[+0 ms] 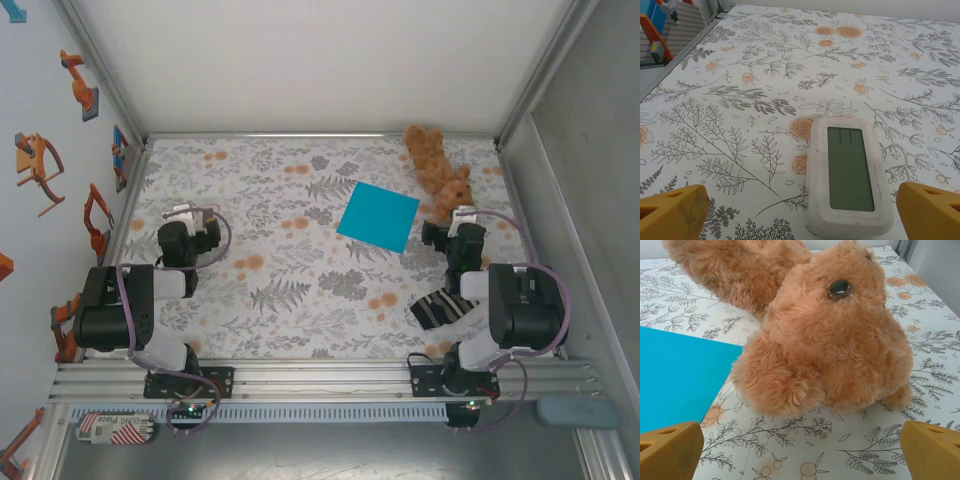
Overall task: Fold a paper plane with a square sheet of paper (pick it up from the middle)
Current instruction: Move the square sheet of paper to the center of the table.
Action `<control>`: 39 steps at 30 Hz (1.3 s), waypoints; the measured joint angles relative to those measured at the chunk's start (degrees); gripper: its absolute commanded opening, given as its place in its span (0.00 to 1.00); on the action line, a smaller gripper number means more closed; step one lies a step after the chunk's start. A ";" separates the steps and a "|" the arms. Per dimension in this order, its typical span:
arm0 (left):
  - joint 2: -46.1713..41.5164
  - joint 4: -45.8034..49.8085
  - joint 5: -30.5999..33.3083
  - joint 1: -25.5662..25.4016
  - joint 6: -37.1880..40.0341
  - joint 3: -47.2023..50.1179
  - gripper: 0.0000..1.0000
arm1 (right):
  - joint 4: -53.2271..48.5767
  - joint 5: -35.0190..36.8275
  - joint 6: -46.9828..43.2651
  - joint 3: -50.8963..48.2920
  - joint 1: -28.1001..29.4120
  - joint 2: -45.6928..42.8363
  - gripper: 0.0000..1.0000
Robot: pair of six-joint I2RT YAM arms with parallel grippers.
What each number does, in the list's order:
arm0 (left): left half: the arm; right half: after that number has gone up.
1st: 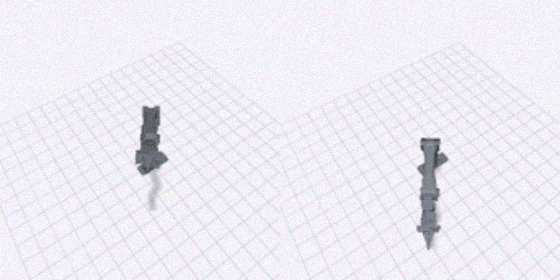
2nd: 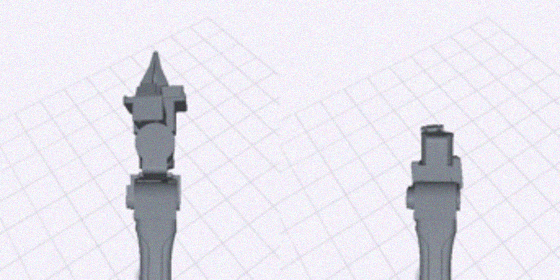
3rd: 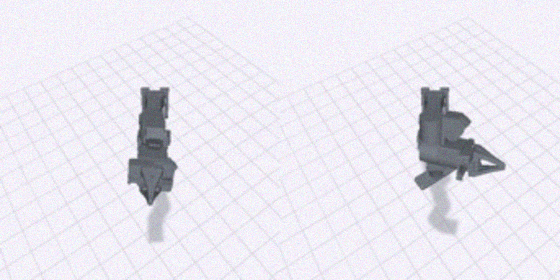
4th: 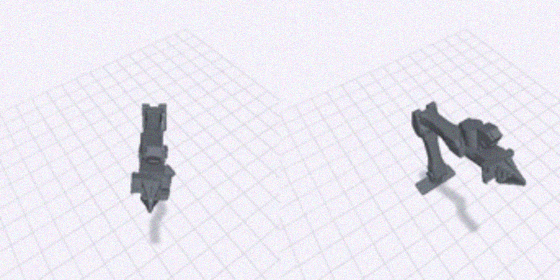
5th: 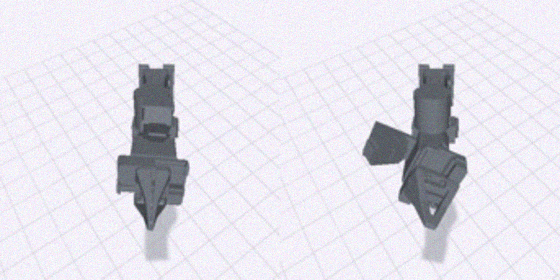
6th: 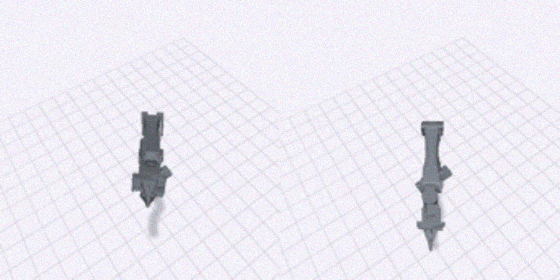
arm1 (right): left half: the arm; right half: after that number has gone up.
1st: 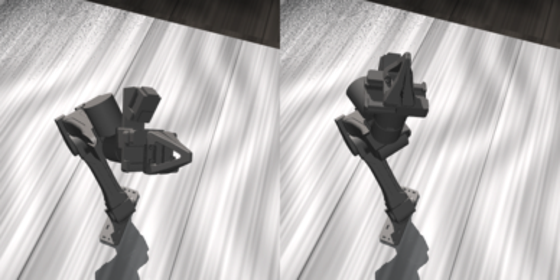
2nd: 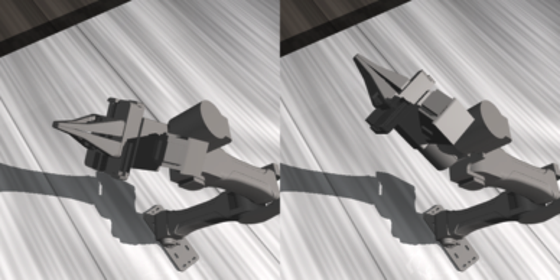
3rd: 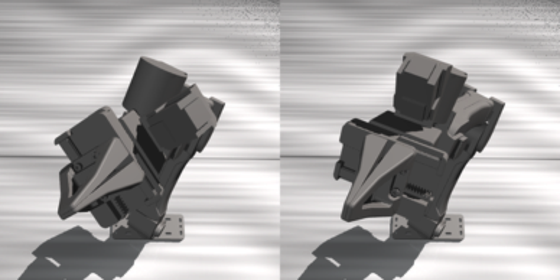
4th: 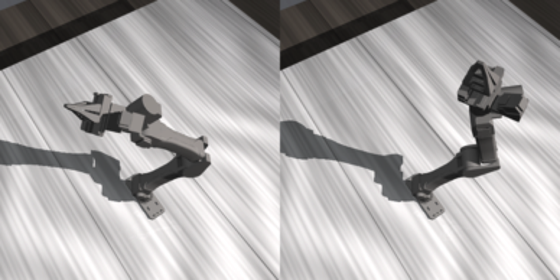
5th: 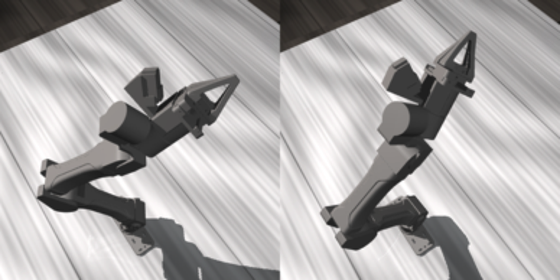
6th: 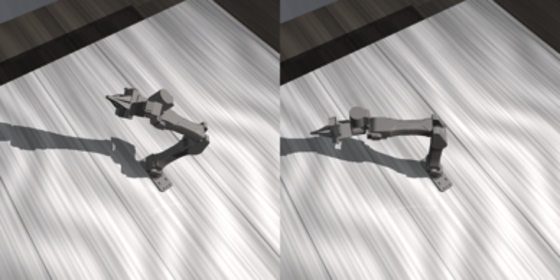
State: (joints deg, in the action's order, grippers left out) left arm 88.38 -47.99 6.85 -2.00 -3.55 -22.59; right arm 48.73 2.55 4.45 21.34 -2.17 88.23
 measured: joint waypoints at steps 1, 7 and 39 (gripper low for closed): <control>0.00 0.02 0.00 0.00 0.00 0.00 0.96 | 0.00 0.00 0.00 0.00 0.00 0.00 0.99; 0.00 0.02 0.00 0.00 0.00 0.00 0.96 | 0.00 -0.02 0.00 0.00 0.00 0.00 0.99; -5.73 9.49 1.53 -0.09 -0.02 -2.49 0.96 | -17.11 1.42 1.40 5.22 0.00 -13.20 0.99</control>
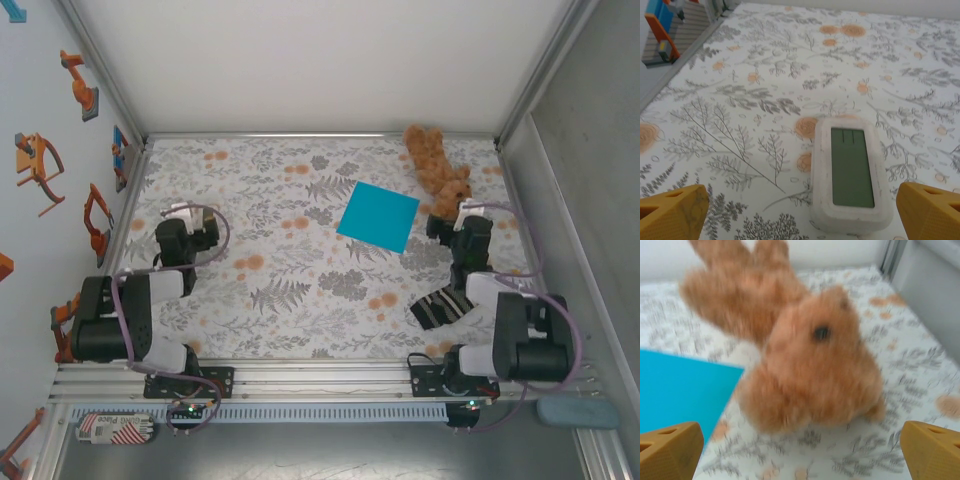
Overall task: Fold a paper plane with a square sheet of paper (pick it up from the middle)
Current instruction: Move the square sheet of paper to the center of the table.
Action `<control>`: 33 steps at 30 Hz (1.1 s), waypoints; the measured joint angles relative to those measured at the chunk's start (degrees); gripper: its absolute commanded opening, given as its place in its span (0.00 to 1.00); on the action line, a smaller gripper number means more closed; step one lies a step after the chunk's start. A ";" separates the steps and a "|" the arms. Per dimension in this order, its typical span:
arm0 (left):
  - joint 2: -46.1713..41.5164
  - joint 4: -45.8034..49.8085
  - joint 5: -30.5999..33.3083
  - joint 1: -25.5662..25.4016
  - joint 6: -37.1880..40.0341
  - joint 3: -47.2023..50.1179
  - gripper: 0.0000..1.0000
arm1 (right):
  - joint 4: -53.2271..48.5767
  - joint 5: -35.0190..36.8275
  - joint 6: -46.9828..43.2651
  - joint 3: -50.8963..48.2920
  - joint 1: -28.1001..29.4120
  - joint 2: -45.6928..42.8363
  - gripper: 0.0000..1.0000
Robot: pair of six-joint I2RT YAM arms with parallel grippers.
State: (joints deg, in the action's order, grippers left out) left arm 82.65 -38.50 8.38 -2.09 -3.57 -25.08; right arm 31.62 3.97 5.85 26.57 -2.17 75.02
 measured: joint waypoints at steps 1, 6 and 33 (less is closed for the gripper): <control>-1.64 2.82 0.68 -0.17 -0.09 -1.51 0.96 | -3.45 0.11 0.87 2.40 0.00 -1.70 0.99; -8.33 18.56 1.84 -1.62 -4.35 -12.31 0.96 | -25.57 -1.44 8.15 19.12 -0.04 -4.39 0.99; 5.73 40.22 -20.79 -13.88 -31.69 -31.04 0.96 | -56.63 -7.30 20.41 55.10 19.10 35.56 0.93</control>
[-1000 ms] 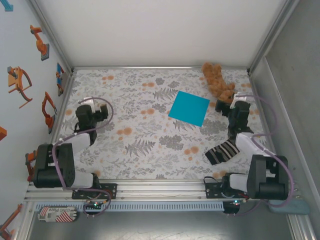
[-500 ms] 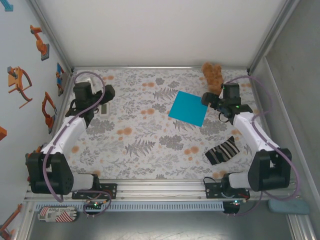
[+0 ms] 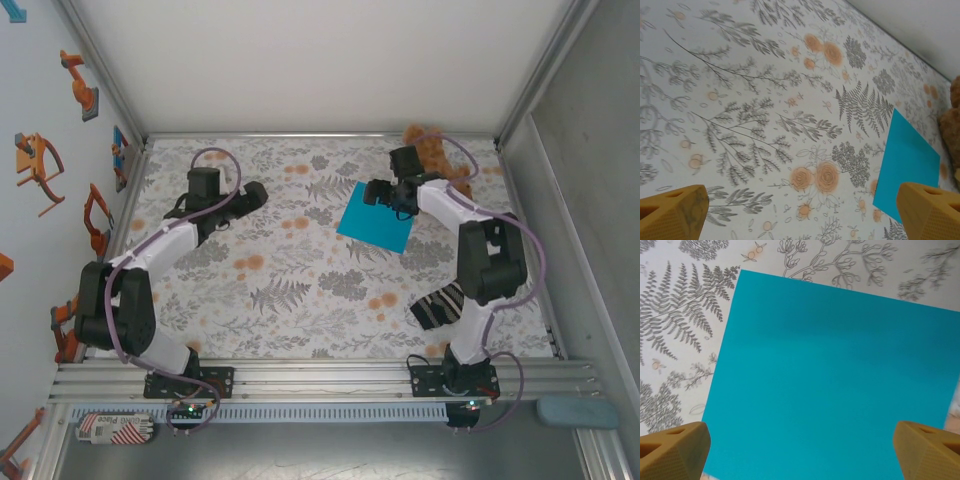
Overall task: Fold a paper plane with a square sheet of paper (pick it up from the middle)
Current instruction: Move the square sheet of paper to the center of the table.
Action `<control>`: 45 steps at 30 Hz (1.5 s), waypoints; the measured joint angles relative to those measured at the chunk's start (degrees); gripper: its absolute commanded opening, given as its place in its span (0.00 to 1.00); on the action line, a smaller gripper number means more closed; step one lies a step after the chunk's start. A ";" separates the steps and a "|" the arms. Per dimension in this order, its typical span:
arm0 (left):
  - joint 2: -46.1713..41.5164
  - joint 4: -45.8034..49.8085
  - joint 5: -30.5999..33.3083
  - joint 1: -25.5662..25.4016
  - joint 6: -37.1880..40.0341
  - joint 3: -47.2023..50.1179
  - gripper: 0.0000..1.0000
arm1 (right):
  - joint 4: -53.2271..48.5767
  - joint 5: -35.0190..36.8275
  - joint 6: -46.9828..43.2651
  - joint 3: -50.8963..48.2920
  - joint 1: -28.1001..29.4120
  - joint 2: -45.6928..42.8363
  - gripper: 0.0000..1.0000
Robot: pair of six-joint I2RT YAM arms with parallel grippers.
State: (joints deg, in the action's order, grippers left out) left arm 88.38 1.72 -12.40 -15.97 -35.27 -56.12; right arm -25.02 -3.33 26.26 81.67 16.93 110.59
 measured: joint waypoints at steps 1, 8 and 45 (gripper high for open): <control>1.05 -0.02 -0.42 -0.59 -0.26 -0.63 0.96 | -1.05 -0.20 -0.39 2.08 0.11 2.16 0.93; 6.45 -0.39 -2.47 -3.02 -1.90 -4.44 0.96 | -3.56 -1.79 -2.23 8.44 0.92 11.28 0.92; 3.85 3.08 2.08 -9.29 -10.14 1.09 0.96 | 4.48 -7.30 3.54 -10.12 17.31 -11.78 0.77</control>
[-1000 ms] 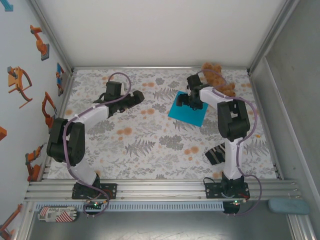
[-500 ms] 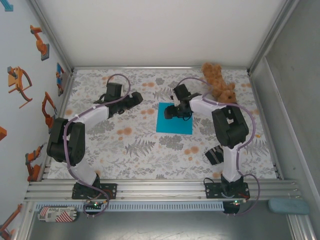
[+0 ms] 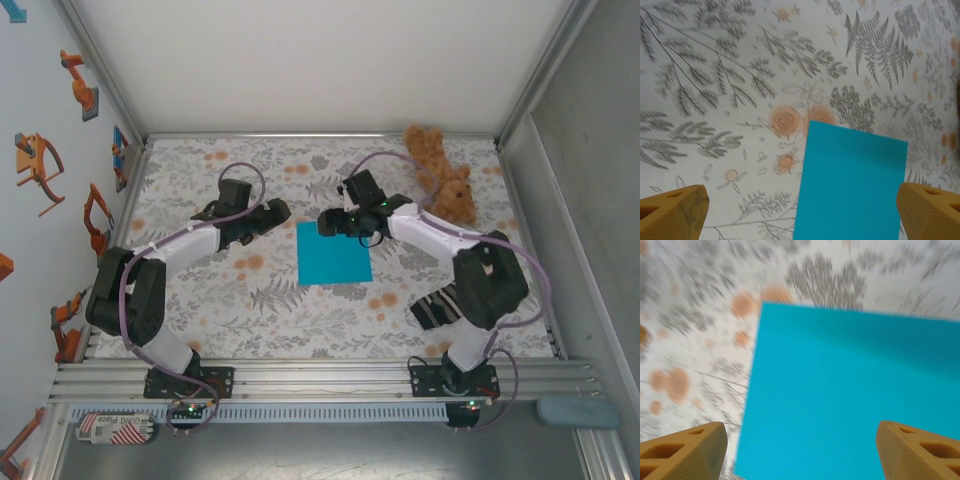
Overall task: Fold a paper plane with a square sheet of paper (pick it up from the middle)
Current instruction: Move the square sheet of paper to the center of the table, then first fold in half a square sheet of paper at the center of the table.
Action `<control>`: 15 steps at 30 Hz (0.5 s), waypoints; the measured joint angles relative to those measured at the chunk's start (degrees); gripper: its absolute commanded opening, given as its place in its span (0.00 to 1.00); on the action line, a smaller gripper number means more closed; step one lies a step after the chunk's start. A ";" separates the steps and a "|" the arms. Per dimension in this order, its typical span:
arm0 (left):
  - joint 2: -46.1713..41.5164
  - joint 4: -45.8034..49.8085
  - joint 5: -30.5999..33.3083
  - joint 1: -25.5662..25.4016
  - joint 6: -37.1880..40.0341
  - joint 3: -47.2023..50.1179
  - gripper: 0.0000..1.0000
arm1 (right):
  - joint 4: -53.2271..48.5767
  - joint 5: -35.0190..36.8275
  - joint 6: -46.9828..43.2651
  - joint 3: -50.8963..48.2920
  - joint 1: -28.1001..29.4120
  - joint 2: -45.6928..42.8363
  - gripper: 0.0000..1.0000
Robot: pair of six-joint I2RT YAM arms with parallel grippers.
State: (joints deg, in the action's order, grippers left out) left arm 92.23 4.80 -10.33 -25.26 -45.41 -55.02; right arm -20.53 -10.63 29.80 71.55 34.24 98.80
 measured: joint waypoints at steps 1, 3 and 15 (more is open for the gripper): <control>0.00 0.39 0.09 -0.96 -0.63 -0.13 0.96 | 0.81 0.24 0.52 -0.59 -0.20 -1.64 0.77; 0.07 0.87 0.63 -3.26 -2.10 -0.50 0.96 | 2.23 0.55 1.99 -2.86 -0.92 -4.46 0.80; 8.31 7.63 2.12 -13.14 -4.37 -10.51 0.96 | -0.17 -5.49 5.33 -10.23 -8.61 -0.59 0.71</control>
State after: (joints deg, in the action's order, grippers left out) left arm 100.53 12.43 -8.21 -38.39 -49.78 -65.54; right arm -20.71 -16.12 35.14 61.32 25.63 98.21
